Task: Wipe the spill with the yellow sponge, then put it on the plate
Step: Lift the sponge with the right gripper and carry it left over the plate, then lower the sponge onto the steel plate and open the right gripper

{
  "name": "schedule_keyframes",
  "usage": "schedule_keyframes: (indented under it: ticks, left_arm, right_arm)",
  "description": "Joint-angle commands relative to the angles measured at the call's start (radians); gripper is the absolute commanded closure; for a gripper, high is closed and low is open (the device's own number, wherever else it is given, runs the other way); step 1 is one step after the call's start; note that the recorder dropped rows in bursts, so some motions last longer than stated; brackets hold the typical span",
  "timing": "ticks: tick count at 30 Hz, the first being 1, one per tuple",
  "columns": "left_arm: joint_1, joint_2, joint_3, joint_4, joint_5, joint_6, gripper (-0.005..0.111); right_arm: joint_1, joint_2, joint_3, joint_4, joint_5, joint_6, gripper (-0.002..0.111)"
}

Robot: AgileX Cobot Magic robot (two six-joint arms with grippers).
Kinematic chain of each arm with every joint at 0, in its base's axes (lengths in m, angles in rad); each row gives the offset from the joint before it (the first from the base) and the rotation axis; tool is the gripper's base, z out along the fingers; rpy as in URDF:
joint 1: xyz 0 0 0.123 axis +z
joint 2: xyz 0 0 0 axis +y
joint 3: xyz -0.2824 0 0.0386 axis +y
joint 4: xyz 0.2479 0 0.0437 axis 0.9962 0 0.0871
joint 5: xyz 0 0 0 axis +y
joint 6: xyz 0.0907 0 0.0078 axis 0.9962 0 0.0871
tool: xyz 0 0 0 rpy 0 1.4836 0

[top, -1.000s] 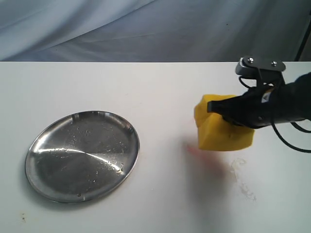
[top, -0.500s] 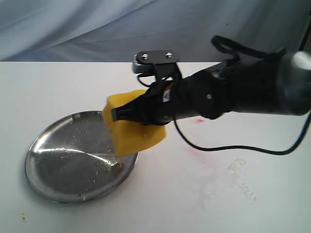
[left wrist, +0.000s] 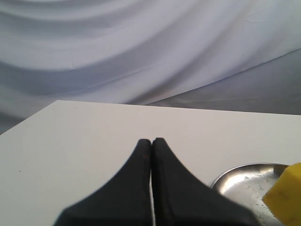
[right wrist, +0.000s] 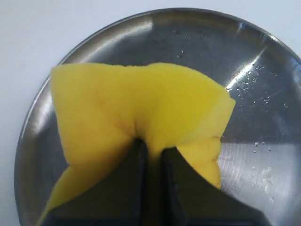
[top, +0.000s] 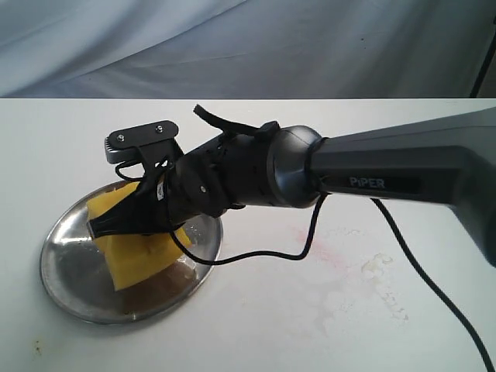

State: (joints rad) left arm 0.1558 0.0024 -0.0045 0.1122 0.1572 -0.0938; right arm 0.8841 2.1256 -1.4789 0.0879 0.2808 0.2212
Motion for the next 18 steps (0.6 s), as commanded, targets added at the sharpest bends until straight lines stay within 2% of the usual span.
schedule_keyframes:
  ticks: [1, 6, 8, 18]
  left_arm:
    - [0.003, -0.002, 0.005, 0.002, -0.003, -0.003, 0.107]
    - [0.003, -0.002, 0.005, 0.002, -0.003, -0.003, 0.107]
    - [0.003, -0.002, 0.005, 0.002, -0.003, -0.003, 0.107]
    - [0.003, -0.002, 0.005, 0.002, -0.003, -0.003, 0.107]
  right_arm:
    - [-0.015, -0.004, -0.007, -0.035, 0.009, 0.02, 0.096]
    - [-0.015, -0.004, -0.007, -0.035, 0.013, 0.012, 0.061]
    - [-0.016, -0.004, -0.007, -0.035, 0.007, 0.012, 0.052]
    - [-0.02, -0.086, 0.002, -0.112, -0.019, 0.015, 0.051]
